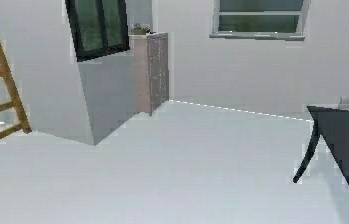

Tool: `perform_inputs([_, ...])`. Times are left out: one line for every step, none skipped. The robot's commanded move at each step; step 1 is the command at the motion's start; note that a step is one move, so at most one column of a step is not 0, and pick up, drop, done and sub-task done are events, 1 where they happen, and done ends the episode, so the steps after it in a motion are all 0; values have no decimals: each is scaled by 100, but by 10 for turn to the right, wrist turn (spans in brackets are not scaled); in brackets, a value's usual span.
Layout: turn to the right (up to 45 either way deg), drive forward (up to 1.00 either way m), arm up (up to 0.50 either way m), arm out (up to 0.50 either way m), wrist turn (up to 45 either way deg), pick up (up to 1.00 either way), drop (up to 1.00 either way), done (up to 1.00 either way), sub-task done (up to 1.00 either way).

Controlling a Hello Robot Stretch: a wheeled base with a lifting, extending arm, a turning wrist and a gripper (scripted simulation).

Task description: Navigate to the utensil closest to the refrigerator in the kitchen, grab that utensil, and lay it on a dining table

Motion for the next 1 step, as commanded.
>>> perform_inputs([180,0,0,0,0,0,0,0,0])
